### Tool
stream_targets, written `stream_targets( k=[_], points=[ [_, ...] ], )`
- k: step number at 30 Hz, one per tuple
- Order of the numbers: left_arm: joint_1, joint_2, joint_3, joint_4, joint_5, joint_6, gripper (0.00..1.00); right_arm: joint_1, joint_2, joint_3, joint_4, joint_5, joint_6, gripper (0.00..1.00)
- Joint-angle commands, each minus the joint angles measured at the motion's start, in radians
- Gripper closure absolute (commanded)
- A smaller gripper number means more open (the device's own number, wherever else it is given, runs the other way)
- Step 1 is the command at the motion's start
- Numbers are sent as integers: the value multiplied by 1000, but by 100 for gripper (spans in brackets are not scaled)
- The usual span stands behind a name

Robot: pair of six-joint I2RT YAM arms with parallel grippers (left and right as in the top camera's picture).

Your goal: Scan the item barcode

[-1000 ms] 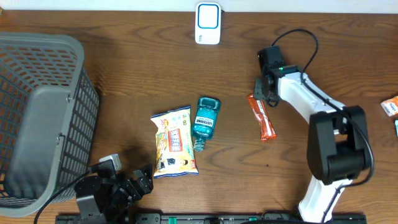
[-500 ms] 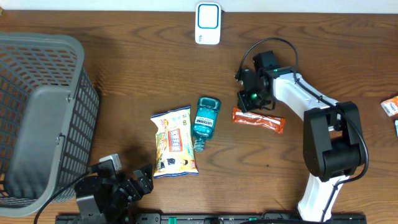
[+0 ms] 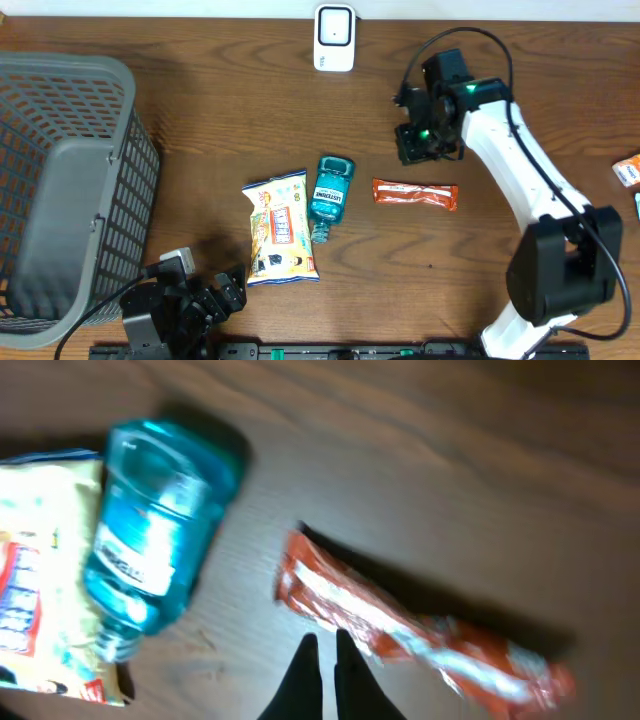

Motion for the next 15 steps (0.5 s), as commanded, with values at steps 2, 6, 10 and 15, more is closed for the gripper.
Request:
stream_targets(
  k=[2,6,10,15],
  points=[
    [3,-2,-6,-39,10,17,2,14,12,-63,-5,109,108,99],
    [3,-2,-6,-39,10,17,2,19,12,-134,11,109,108,99],
    [3,-2,-6,-39,10,17,2,19,12,-197,53,113,114,99],
    [3,-2,-6,-39,10,17,1,19,12,-283,137,200,183,99]
  ],
)
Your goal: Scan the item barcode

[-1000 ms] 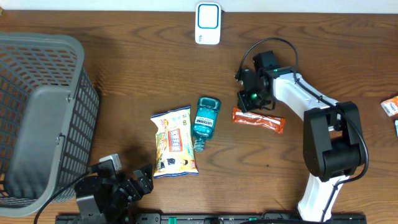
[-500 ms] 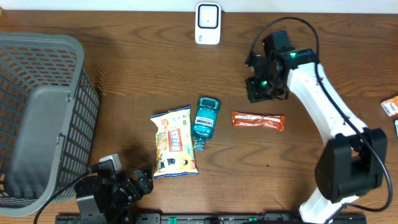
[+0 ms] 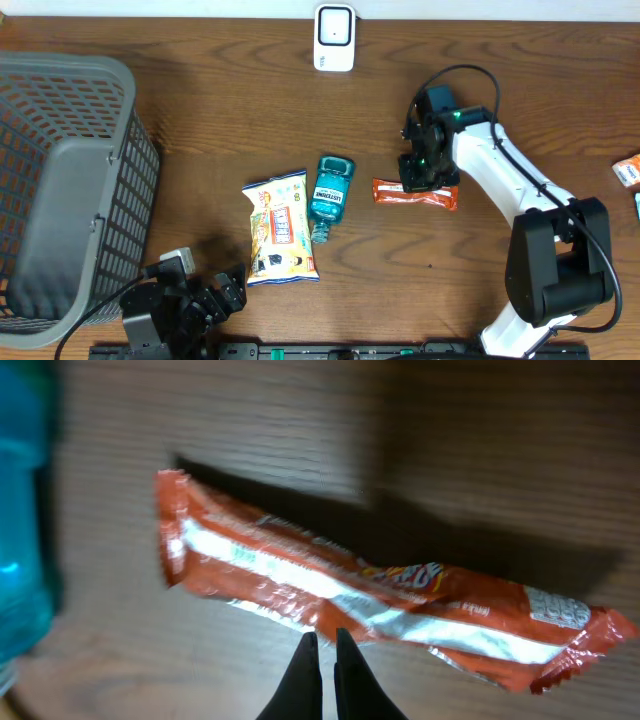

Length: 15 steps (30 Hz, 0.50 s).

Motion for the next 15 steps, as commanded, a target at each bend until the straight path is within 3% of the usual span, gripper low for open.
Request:
stream_targets(
  k=[1,8,15],
  points=[
    [3,-2,-6,-39,10,17,2,2,11,-64,44,103,78,99],
    [3,-2,-6,-39,10,17,1,2,11,-203,212,229,134,99],
    [3,-2,-6,-39,10,17,1,1,-4,-115,149,134,130,99]
  ],
)
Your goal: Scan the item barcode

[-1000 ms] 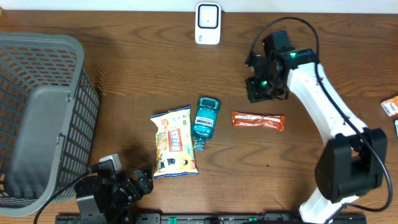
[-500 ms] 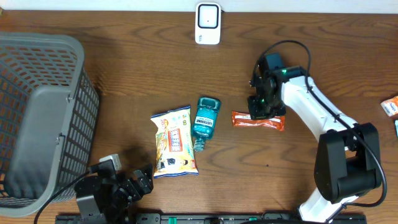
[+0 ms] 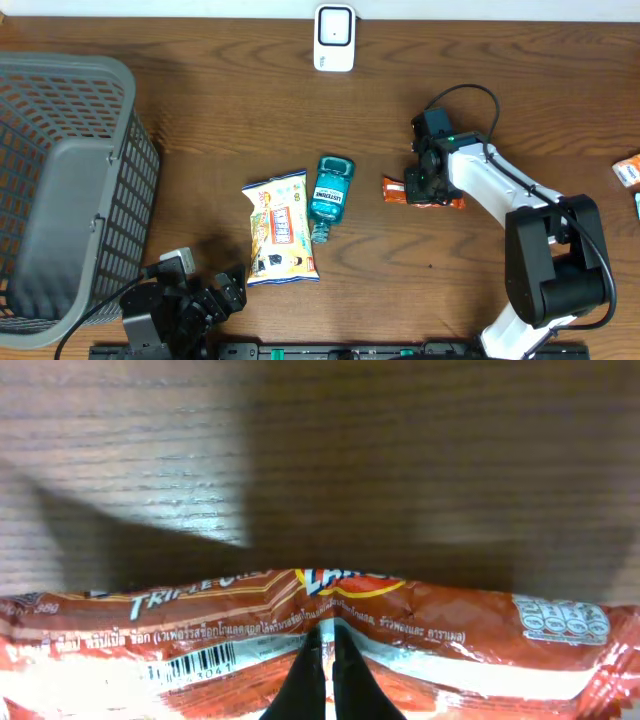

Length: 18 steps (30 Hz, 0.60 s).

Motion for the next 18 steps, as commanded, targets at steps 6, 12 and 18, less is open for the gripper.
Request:
stream_targets(
  k=[6,12,18],
  points=[
    [3,-2,-6,-39,10,17,2,-3,-43,197,-204,-67,20,99],
    [3,-2,-6,-39,10,17,2,-11,-151,214,-303,-67,49,80],
    [3,-2,-6,-39,10,17,2,-76,-293,212,-410,-68,73,46]
  ],
)
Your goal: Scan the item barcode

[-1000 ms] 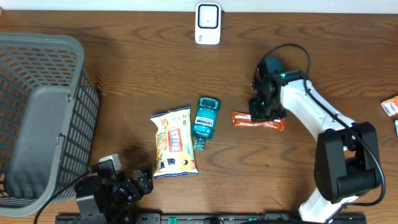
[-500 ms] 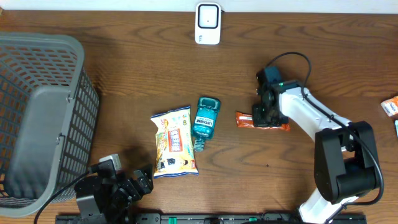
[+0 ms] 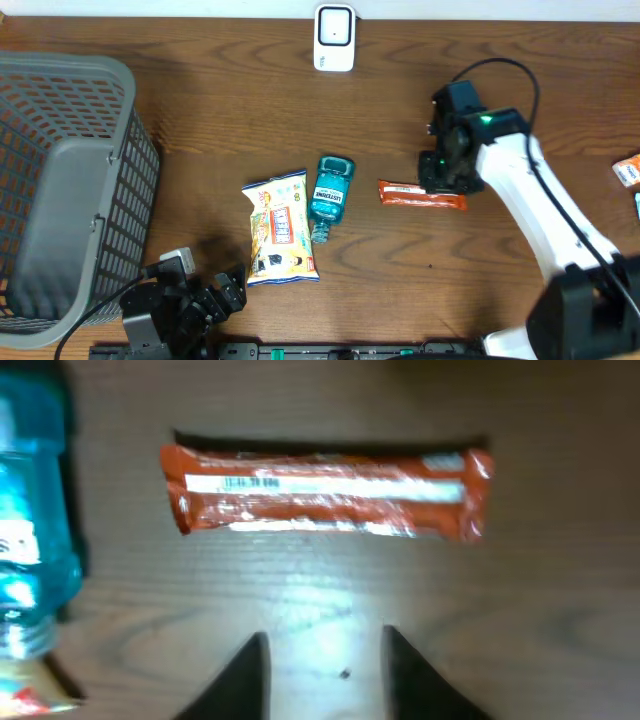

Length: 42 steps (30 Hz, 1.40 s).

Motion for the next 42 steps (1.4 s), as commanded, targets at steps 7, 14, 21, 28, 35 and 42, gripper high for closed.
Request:
stream_targets(
  k=[7,14,21,28,35,42],
  points=[
    [3,-2,-6,-39,10,17,2,-127,-221,-55,1,-1,388,1],
    [3,-2,-6,-39,10,17,2,-99,-235,-305,237,-145,640,22],
    [3,-2,-6,-39,10,17,2,-96,-234,-476,543,-130,949,37],
    [3,-2,-6,-39,10,17,1,-95,-200,-479,732,-121,946,43],
    [3,-2,-6,-39,10,17,2,-92,-63,-478,810,-177,924,42],
    [3,-2,-6,-39,10,17,2,-93,-6,-409,791,-225,842,43]
  ],
)
